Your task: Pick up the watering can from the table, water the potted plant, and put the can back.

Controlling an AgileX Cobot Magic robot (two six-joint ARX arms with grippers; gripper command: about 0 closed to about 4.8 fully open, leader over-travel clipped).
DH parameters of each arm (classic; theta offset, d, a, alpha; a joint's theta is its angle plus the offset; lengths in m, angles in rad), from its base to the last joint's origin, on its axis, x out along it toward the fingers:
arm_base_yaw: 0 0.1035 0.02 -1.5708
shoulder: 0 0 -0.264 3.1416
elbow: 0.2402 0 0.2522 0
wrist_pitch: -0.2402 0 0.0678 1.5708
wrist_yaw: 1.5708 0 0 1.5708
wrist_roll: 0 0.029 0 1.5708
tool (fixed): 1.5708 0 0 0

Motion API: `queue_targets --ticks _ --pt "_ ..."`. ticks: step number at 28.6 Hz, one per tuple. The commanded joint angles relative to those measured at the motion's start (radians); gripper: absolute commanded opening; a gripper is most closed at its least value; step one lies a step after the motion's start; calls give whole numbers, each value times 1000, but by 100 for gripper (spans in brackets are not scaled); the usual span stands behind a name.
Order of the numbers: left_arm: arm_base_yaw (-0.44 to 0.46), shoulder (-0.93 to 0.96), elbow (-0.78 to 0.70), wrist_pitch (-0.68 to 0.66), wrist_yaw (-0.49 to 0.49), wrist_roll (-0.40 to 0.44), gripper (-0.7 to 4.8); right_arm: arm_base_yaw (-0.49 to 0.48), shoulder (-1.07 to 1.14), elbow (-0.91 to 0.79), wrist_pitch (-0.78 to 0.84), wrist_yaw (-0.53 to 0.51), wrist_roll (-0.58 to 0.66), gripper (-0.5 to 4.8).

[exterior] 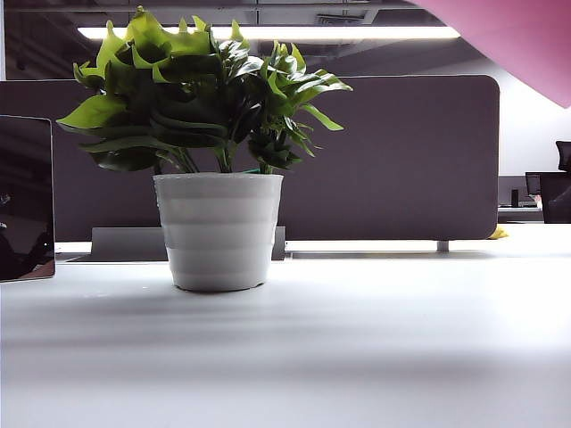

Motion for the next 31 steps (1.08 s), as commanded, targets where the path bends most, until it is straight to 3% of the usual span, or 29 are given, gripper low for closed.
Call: queue_targets --ticks 1,18,31 --pt "2 2 4 6 4 5 -5 2 18 63 67 3 -21 -7" --pt "2 2 4 6 4 5 -5 5 124 263 -76 -6 -114 -7" --pt "2 2 4 6 4 5 -5 71 178 337 -106 30 -180 -7"
